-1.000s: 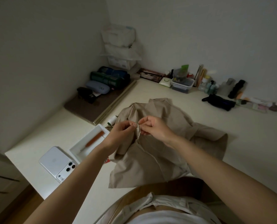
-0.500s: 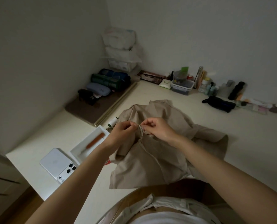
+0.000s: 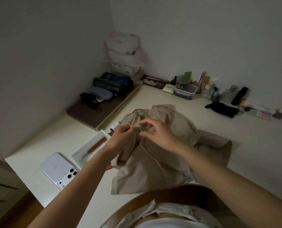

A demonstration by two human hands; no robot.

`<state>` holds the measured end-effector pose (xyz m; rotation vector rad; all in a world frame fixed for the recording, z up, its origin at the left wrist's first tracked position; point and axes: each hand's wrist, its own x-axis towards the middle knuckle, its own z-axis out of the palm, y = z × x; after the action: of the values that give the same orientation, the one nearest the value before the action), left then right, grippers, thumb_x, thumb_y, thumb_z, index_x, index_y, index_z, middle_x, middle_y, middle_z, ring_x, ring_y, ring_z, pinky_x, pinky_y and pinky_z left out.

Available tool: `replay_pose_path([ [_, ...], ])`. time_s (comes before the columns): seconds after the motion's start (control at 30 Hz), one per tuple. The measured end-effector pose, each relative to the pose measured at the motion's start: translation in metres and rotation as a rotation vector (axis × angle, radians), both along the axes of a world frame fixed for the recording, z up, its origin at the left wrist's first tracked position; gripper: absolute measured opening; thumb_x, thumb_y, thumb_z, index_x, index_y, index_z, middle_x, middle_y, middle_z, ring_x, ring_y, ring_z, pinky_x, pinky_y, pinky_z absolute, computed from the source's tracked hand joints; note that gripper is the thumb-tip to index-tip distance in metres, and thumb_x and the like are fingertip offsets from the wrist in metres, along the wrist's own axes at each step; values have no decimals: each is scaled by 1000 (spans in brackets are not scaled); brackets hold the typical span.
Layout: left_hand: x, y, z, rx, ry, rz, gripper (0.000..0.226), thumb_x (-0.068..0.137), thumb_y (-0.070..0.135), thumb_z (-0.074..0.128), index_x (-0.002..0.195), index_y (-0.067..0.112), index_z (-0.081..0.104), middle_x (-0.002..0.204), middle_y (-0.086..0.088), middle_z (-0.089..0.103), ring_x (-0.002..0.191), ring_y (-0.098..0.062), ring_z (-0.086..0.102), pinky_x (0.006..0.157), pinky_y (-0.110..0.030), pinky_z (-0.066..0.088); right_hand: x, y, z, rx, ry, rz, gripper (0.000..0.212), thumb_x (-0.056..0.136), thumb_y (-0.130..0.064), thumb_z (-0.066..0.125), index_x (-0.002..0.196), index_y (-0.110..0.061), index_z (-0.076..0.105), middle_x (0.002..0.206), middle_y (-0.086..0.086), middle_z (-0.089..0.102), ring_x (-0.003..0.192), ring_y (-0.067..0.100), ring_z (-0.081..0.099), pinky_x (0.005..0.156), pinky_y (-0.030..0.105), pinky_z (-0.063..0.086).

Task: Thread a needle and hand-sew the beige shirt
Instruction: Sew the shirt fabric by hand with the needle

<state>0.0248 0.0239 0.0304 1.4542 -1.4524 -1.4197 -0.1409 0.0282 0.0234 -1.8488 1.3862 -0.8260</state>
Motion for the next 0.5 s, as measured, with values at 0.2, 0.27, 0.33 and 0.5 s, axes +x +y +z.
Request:
replay_pose_path([
  [0.2, 1, -2, 0, 67, 28, -10, 20, 98, 20, 50, 92, 14, 68, 99, -18, 65, 91, -25, 54, 88, -38, 43, 17, 1, 0, -168, -107, -64, 17, 81, -10, 72, 98, -12, 72, 97, 0, 65, 85, 8, 62, 78, 15, 49],
  [0.27, 3, -3, -1, 77, 24, -7, 18, 97, 21, 52, 91, 14, 68, 97, -19, 66, 89, -26, 57, 89, -39, 46, 17, -1, 1, -166, -153, -103, 12, 82, -12, 71, 94, -11, 75, 93, 2, 71, 84, 6, 64, 78, 15, 50],
  [0.33, 4, -4, -2, 71, 34, -2, 17, 96, 22, 54, 91, 16, 69, 97, -17, 68, 88, -23, 60, 87, -37, 48, 17, -1, 1, -135, -205, -122, 13, 83, -13, 70, 94, -10, 75, 92, 1, 74, 86, 2, 66, 81, 13, 50],
  [0.5, 4, -4, -9, 47, 9, -12, 19, 97, 25, 54, 90, 12, 65, 81, -12, 60, 76, -21, 52, 68, -28, 43, 20, 0, 4, -54, -359, -158, 15, 92, -13, 59, 94, -8, 73, 84, -7, 72, 89, -4, 65, 89, 17, 48],
])
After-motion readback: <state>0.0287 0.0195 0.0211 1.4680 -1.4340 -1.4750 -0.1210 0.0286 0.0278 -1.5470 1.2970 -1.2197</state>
